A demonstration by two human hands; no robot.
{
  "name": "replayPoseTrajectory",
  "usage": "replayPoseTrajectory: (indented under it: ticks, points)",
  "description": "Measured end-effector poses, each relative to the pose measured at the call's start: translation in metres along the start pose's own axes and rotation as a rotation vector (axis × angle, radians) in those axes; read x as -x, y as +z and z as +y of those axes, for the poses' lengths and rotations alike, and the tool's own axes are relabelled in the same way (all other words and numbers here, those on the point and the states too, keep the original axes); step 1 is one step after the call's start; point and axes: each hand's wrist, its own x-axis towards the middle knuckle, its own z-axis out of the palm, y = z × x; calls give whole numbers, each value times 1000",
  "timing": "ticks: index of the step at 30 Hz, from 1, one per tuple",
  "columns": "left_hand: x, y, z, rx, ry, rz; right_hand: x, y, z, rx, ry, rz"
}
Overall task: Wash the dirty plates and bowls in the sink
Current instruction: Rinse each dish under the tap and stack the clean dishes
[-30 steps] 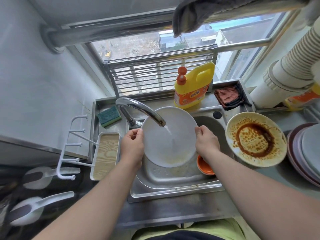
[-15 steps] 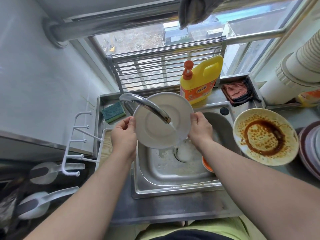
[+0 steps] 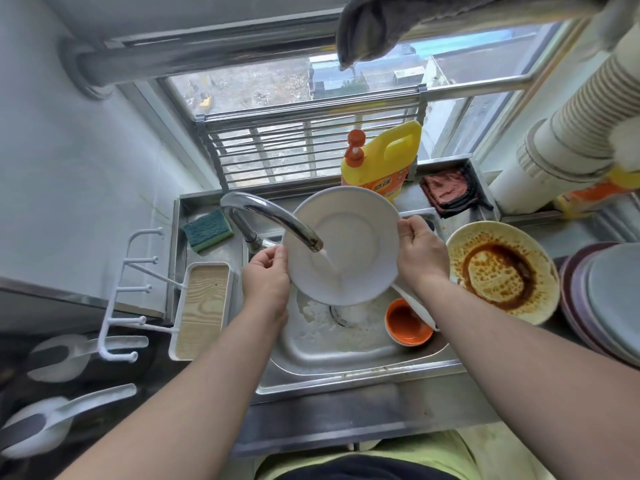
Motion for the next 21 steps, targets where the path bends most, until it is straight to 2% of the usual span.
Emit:
replayPoseTrajectory:
  ticks: [13, 18, 21]
  points:
    - [17, 16, -26, 18, -317, -137, 5, -28, 16, 140, -70, 104]
    - [15, -1, -23, -25, -273, -129, 12, -12, 24, 119, 21, 3]
    - [9, -13, -13, -38, -210, -95, 20, 6, 25, 6, 117, -87]
